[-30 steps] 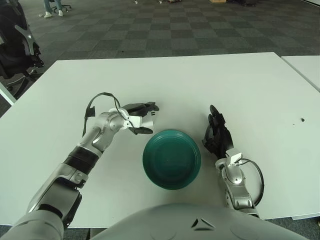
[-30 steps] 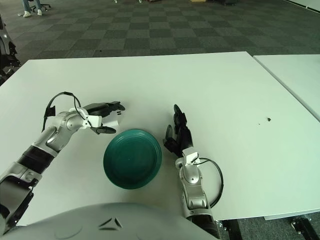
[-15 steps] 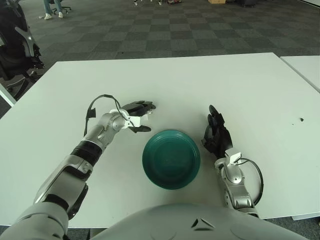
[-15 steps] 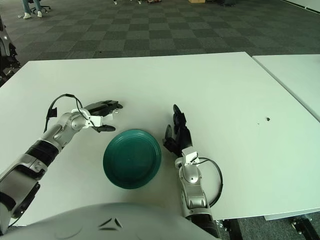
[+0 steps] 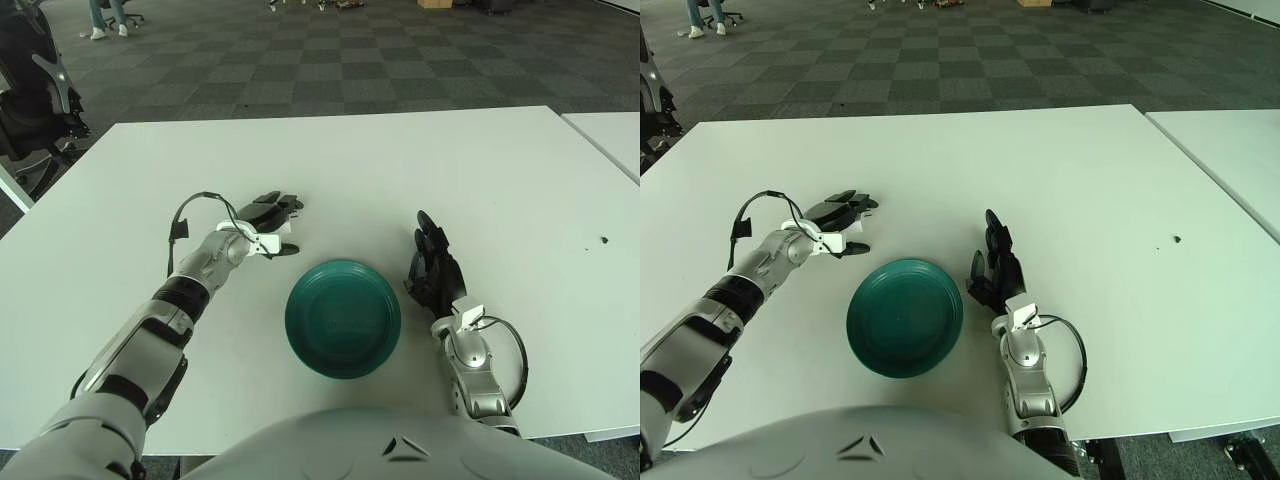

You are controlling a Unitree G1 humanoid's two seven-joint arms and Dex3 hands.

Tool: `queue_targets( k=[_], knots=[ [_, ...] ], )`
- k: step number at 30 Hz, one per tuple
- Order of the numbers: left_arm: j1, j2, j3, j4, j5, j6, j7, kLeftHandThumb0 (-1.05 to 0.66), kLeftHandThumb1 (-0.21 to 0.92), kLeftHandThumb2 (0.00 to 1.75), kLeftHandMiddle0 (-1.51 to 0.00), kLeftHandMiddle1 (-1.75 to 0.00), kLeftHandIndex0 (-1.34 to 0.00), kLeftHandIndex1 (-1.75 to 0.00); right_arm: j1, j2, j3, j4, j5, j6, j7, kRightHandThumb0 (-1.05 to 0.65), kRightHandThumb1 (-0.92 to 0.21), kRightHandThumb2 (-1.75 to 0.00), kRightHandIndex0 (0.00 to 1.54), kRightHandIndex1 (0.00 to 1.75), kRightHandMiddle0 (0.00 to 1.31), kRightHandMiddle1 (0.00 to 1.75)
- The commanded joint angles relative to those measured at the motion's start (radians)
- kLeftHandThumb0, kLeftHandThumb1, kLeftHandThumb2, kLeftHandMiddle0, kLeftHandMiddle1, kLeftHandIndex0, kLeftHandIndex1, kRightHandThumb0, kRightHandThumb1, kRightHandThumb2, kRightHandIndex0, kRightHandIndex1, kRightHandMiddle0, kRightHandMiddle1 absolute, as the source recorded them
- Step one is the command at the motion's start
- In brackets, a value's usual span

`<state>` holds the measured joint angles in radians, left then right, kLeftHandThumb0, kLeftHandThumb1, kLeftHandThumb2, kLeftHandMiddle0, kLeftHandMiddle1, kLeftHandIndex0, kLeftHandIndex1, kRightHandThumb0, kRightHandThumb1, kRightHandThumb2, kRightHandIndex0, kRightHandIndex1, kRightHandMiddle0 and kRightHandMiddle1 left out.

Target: Put the charger into the plate.

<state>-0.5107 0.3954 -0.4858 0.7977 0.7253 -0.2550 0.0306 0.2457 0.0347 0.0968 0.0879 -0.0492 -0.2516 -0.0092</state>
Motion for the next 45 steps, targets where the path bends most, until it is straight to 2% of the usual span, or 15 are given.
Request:
queue_targets(
  k=[1,4,5,8,9,10,12,16,18,20,26,38,45],
  knots=[
    [0.009,-0.007,-0.033,0.08,0.037,0.016,0.052,-0.97,0.92,0.53,-0.29,-0.03,-0.11,-1.07,0.07,-0.01,-0.013,0.127,0.01,0.109,0.006,-0.85,-0.92,-0.92,0.02,0.01,0.0,0.16],
    [-0.006,-0.011,-0.049,0.119,0.054,0.014,0.103,-0.92,0.92,0.5,-0.36,-0.06,-0.14,-1.21,0.068,-0.009,-0.017,0.132,0.007,0.112,0.004,-0.84,-0.92,-0.92,0.03,0.01,0.0,0.18],
    [-0.011,-0.012,-0.055,0.131,0.059,0.014,0.118,-0.9,0.92,0.48,-0.37,-0.12,-0.14,-1.27,0.067,-0.009,-0.019,0.136,0.006,0.111,0.004,-0.83,-0.92,-0.92,0.03,0.01,0.0,0.18],
    [-0.027,-0.016,-0.07,0.174,0.07,0.009,0.153,-0.78,0.92,0.37,-0.24,-0.72,-0.14,-1.55,0.064,-0.013,-0.022,0.145,0.004,0.107,0.005,-0.83,-0.92,-0.92,0.03,0.01,0.0,0.19],
    [-0.032,-0.018,-0.075,0.195,0.072,0.005,0.161,-0.76,0.92,0.35,-0.22,-0.8,-0.15,-1.59,0.063,-0.015,-0.021,0.148,0.0,0.103,0.005,-0.83,-0.92,-0.92,0.03,0.01,0.0,0.19],
    [-0.036,-0.02,-0.08,0.21,0.071,0.001,0.167,-0.62,0.86,0.46,-0.21,-0.98,-0.23,-1.61,0.062,-0.017,-0.021,0.15,-0.002,0.1,0.004,-0.83,-0.92,-0.92,0.04,0.01,0.0,0.2],
    [-0.043,-0.022,-0.089,0.236,0.069,-0.007,0.176,-0.51,0.78,0.61,-0.2,-1.18,-0.3,-1.64,0.061,-0.02,-0.021,0.153,-0.006,0.096,0.005,-0.83,-0.92,-0.92,0.04,0.01,0.0,0.2],
    [-0.054,-0.026,-0.107,0.267,0.068,-0.019,0.185,-0.41,0.69,0.78,-0.2,-1.47,-0.37,-1.69,0.059,-0.023,-0.021,0.158,-0.007,0.094,0.009,-0.82,-0.92,-0.92,0.05,0.01,0.0,0.22],
    [-0.057,-0.026,-0.117,0.278,0.072,-0.025,0.192,-0.22,0.61,0.92,-0.29,-1.58,-0.36,-1.72,0.058,-0.024,-0.021,0.16,-0.006,0.092,0.01,-0.82,-0.92,-0.92,0.05,0.01,0.0,0.22],
    [-0.059,-0.027,-0.126,0.288,0.074,-0.03,0.2,-0.09,0.49,1.09,-0.4,-1.68,-0.39,-1.71,0.056,-0.025,-0.021,0.162,-0.004,0.09,0.013,-0.82,-0.92,-0.91,0.06,0.01,0.0,0.22],
    [-0.043,-0.043,-0.104,0.297,0.027,-0.039,0.198,-0.01,0.34,1.27,-0.55,-1.69,-0.43,-1.74,0.05,-0.012,-0.029,0.167,0.018,0.093,0.018,-0.82,-0.92,-0.9,0.06,0.01,0.0,0.23],
    [-0.034,-0.064,-0.059,0.312,-0.042,-0.039,0.203,0.0,0.24,1.36,-0.71,-1.58,-0.48,-1.75,0.044,-0.005,-0.035,0.176,0.018,0.077,0.018,-0.8,-0.92,-0.9,0.06,0.0,0.0,0.26],
    [-0.031,-0.049,-0.043,0.279,-0.064,-0.051,0.197,0.0,0.19,1.42,-0.75,-1.59,-0.51,-1.75,0.043,0.001,-0.038,0.177,0.013,0.081,0.007,-0.8,-0.92,-0.9,0.05,0.0,0.0,0.26]
  ],
)
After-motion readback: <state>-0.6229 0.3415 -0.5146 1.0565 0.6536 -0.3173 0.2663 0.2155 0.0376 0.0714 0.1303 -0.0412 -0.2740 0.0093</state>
